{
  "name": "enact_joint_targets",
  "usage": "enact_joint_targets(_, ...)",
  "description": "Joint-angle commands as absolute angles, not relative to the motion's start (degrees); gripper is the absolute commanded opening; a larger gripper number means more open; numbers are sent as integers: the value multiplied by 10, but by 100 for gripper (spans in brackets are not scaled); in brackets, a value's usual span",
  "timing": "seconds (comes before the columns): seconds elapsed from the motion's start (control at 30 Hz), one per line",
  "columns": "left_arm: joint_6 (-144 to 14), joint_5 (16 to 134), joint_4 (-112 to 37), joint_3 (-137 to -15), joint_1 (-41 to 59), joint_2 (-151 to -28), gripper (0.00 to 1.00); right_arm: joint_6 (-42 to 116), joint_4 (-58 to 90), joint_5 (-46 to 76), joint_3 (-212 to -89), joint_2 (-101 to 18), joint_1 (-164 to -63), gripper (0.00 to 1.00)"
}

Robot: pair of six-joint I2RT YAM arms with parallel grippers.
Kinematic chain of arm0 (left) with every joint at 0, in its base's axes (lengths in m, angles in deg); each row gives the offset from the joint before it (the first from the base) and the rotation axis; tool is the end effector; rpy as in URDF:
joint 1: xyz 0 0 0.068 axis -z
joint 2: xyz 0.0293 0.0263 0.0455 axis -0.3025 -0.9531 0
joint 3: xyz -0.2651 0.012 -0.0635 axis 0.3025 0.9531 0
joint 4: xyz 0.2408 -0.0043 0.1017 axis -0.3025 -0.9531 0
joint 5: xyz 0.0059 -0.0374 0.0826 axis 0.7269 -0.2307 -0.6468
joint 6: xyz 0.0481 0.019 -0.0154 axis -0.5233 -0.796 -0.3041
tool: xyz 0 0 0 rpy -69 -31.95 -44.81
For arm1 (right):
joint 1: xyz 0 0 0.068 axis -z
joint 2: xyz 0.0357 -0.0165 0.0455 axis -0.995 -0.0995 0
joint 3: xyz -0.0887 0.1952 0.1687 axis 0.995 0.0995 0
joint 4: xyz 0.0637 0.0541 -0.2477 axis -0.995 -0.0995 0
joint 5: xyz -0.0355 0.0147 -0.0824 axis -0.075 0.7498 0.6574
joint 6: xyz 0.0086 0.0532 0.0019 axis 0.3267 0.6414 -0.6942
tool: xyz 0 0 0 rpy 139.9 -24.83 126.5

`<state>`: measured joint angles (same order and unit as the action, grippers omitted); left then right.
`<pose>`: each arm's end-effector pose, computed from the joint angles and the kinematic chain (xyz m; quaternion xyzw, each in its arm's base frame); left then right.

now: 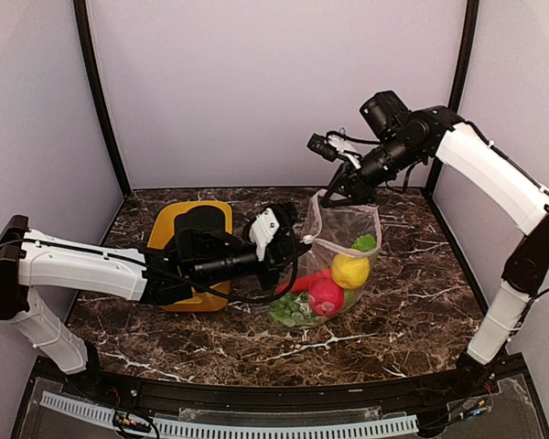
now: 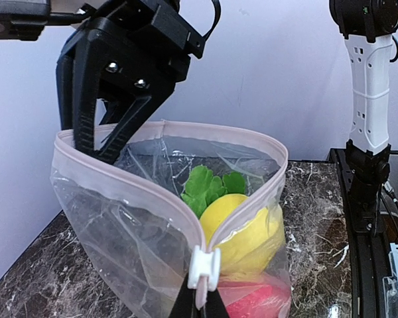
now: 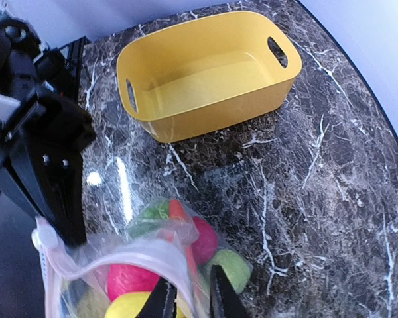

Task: Place the food in the zip-top bag and seal the zipper
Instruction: Pass from the right arm to the left, then adjust the zipper food storage bag at the center of the board.

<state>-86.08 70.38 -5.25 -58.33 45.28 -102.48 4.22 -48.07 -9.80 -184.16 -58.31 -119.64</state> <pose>0.1617 -0.3209 0.2902 0.4360 0.5544 -0.3392 0.6225 0.2724 0.2167 0.3981 -0.5412 0.7379 0.2907 0.2793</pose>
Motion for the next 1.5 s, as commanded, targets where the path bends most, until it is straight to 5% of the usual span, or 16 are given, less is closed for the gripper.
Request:
enact_joint_targets(0.0,-897,663,-137,-592,453,-960,1,13,-491,-85,-1833,-545,-1165,21)
enact_joint_targets(0.3,-896,685,-146,-553,411,-906,1,-123,-493,-220,-1721,-462,-1038,40)
enact_joint_targets(0.77,-918,814,-248,-584,346,-874,1,-125,-318,-163,-1625,-453,-1031,35)
enact_joint_targets(1.13,-916,825,-255,-581,343,-869,1,-151,-275,-244,-1621,-506,-1031,41)
enact_joint_targets(1.3,-921,814,-258,-576,339,-864,1,-159,-270,-284,-1613,-504,-1030,35)
enact_joint_targets(1.47,-922,808,-259,-573,328,-863,1,-178,-277,-295,-1607,-499,-1031,9)
